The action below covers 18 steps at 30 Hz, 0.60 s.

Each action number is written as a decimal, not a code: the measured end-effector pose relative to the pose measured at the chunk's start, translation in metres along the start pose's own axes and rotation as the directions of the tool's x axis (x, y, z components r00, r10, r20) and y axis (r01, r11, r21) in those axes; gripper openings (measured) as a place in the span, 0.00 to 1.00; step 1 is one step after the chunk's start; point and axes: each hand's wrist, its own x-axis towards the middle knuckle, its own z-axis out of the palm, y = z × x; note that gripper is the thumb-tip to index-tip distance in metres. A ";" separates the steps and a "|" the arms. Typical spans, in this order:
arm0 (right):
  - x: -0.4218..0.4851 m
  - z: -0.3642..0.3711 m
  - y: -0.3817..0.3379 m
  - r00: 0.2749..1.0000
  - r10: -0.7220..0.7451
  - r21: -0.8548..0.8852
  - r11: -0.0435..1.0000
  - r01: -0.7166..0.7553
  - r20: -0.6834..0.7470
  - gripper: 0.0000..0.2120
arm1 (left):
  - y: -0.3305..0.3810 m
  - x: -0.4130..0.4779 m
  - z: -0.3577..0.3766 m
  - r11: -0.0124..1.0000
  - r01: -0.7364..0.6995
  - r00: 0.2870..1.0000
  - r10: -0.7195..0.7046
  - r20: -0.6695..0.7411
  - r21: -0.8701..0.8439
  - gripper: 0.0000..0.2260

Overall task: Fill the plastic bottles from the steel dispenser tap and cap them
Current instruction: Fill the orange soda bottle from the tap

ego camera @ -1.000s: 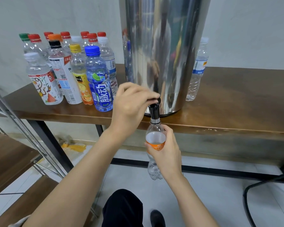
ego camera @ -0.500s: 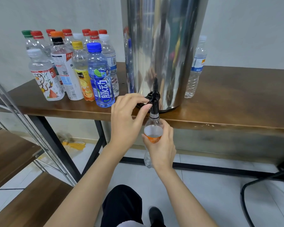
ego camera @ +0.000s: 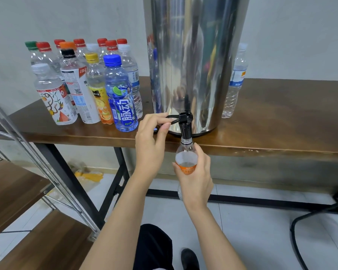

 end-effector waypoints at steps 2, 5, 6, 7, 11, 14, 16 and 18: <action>0.002 -0.003 0.002 1.000 -0.012 -0.015 1.000 0.012 0.016 0.37 | 0.001 -0.003 0.003 0.999 0.033 0.999 -0.034 -0.012 -0.027 0.06; 0.004 -0.006 0.004 0.999 -0.017 -0.019 1.000 0.018 0.037 0.36 | 0.002 -0.005 0.006 0.996 0.066 0.997 -0.068 -0.022 -0.062 0.06; 0.004 -0.007 0.004 0.999 -0.016 -0.016 1.000 0.016 0.044 0.36 | 0.003 -0.005 0.007 0.995 0.070 0.997 -0.072 -0.024 -0.069 0.06; 0.005 -0.007 0.005 0.999 -0.011 -0.012 1.000 0.012 0.051 0.36 | 0.003 -0.005 0.007 0.995 0.070 0.997 -0.071 -0.023 -0.073 0.07; 0.005 -0.008 0.005 0.998 -0.004 -0.003 1.000 0.004 0.066 0.36 | 0.001 -0.006 0.006 0.996 0.060 0.998 -0.062 -0.019 -0.071 0.06; 0.005 -0.008 0.005 0.998 -0.006 0.000 1.000 0.006 0.068 0.36 | 0.002 -0.006 0.006 0.995 0.066 0.997 -0.068 -0.025 -0.078 0.07; 0.005 -0.008 0.004 0.998 -0.010 0.002 1.000 0.009 0.070 0.36 | 0.004 -0.006 0.006 0.995 0.065 0.997 -0.067 -0.025 -0.078 0.07; 0.005 -0.008 0.004 0.997 -0.011 0.002 1.000 0.011 0.072 0.36 | 0.004 -0.006 0.006 0.995 0.068 0.997 -0.070 -0.026 -0.078 0.07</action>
